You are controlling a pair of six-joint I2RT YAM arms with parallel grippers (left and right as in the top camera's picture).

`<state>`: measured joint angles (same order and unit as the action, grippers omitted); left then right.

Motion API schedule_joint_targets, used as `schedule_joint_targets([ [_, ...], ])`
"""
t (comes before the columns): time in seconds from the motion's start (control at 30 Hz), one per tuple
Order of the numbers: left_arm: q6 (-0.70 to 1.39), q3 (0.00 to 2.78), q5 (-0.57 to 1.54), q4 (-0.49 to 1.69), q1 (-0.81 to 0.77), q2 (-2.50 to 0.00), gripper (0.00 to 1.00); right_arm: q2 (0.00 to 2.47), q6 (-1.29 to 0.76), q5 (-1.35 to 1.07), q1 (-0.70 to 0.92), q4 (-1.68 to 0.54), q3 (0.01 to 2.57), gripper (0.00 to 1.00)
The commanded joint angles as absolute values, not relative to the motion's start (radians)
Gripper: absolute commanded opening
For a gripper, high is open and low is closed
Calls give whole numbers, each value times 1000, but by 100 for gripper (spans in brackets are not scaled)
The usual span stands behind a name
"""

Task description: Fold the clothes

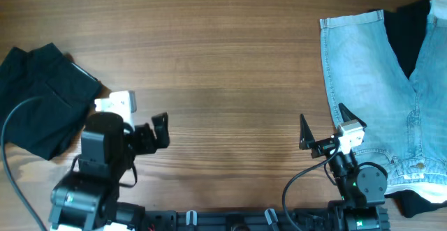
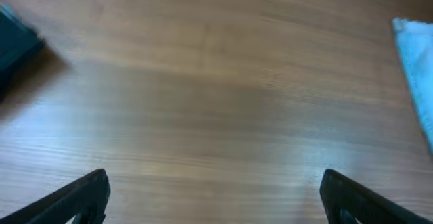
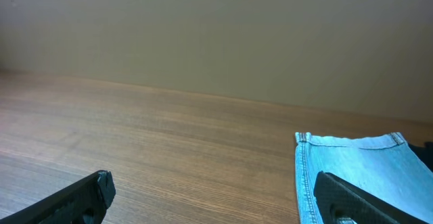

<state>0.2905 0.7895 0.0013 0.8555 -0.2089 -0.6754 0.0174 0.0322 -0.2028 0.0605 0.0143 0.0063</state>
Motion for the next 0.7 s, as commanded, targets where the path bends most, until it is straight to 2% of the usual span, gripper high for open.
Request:
schedule_joint_targets([
  [0.0,296,707,18,847,-126,-550,100,4,50,-226,65,17,6,100],
  [0.1,295,436,116,560,-6,-349,100,4,50,-226,65,17,6,100],
  [0.2,296,130,149,174,9,-142,100,4,50,-226,65,17,6,100],
  [0.27,295,15,144,22,9,-50,100,4,50,-226,65,17,5,100],
  [0.37,239,6,125,64,9,-3,100,4,50,-226,65,17,6,100],
  [0.67,243,6,126,64,7,-3,100,4,50,-226,65,17,5,100],
])
